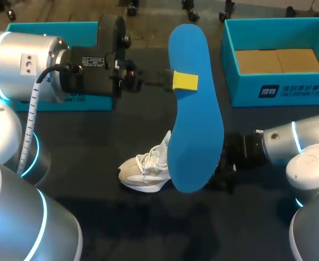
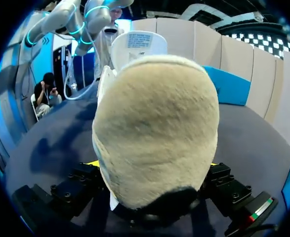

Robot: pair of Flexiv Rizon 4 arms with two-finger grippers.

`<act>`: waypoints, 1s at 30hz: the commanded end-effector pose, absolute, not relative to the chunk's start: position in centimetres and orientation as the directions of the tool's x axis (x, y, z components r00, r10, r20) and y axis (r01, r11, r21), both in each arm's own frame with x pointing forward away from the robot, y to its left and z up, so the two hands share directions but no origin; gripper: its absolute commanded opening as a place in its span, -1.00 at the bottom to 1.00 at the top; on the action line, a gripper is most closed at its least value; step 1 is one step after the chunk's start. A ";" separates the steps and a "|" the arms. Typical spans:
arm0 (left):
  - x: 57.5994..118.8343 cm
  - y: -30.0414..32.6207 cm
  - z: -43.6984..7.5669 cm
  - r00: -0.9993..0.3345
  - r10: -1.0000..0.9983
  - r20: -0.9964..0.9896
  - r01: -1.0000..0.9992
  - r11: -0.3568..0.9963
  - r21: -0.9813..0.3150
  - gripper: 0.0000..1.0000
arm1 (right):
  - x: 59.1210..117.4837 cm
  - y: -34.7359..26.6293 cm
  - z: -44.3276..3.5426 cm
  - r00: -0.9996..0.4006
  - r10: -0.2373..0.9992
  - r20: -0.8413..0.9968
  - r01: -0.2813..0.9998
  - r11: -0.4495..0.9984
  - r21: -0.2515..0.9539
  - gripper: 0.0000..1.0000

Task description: Take the shoe out of the shoebox, open the shoe tongue, remove and reinsert the insole, then place the shoe into the shoebox

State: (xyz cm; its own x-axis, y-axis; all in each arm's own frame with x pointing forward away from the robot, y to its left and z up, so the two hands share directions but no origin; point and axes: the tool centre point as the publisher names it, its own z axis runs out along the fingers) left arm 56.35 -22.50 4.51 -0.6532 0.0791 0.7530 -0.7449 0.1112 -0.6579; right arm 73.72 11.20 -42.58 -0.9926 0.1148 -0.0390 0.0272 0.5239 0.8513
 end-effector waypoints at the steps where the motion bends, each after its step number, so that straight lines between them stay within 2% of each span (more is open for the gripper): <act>1: 56.1 -22.6 4.4 -0.653 0.079 0.753 -0.746 0.105 -0.658 -1.00 | 74.1 11.6 -41.5 -0.993 0.112 -0.027 0.045 0.598 0.800 1.00; 8: 56.1 -22.6 4.4 -0.653 0.079 0.753 -0.746 0.105 -0.658 -1.00 | 74.0 11.4 -40.0 -0.993 0.119 0.003 0.082 0.665 0.742 1.00; 21: 56.1 -22.6 4.4 -0.653 0.079 0.753 -0.746 0.105 -0.658 -1.00 | 73.3 12.2 -36.9 -0.999 0.026 0.045 0.047 0.809 0.586 1.00; 30: 56.1 -22.6 4.4 -0.653 0.079 0.753 -0.746 0.105 -0.658 -1.00 | 73.4 11.7 -36.5 -0.997 0.055 0.057 0.077 0.848 0.524 1.00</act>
